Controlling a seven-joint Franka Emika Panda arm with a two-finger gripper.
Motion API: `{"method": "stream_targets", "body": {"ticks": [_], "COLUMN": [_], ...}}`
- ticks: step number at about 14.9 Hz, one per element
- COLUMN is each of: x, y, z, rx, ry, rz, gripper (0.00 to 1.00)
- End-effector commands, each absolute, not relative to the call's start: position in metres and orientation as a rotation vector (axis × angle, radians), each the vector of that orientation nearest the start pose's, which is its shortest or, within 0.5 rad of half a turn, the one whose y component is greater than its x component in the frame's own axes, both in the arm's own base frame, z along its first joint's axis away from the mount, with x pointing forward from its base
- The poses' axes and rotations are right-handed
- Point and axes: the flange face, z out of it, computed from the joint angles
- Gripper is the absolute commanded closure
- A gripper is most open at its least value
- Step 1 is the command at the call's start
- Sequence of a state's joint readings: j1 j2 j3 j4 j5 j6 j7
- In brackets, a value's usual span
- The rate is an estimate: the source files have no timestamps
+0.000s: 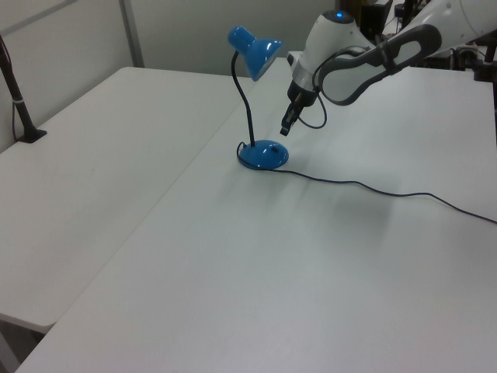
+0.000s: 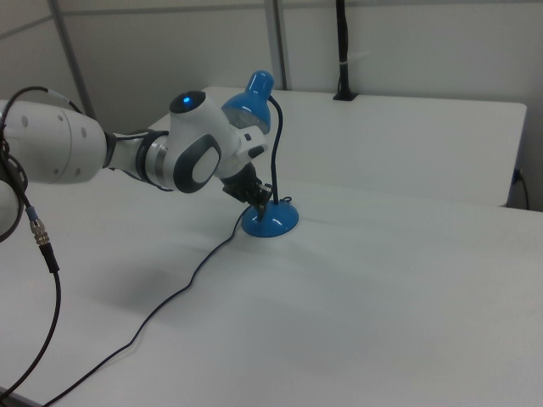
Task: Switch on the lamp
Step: 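Press down on the lamp base switch with the closed gripper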
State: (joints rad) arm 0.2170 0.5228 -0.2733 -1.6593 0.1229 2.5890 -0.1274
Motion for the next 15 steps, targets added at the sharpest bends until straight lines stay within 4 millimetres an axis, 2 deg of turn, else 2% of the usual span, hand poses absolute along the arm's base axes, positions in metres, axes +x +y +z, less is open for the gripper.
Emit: {"method": "stream_targets", "body": {"ticks": [1,4,8,15], "x": [0.724,0.732,0.739,0.740], "y": [-0.004,0.003,0.016,0.021], "z": [0.341,0.339,0.323,0.325], "rx": [-3.137,-3.130,-3.125,-3.121], "ry": [-0.025,-0.014,-0.023,-0.029], "rz": [-0.714,-0.734,-0.719,-0.724], "gripper": [1.00,1.00,1.00,1.00]}}
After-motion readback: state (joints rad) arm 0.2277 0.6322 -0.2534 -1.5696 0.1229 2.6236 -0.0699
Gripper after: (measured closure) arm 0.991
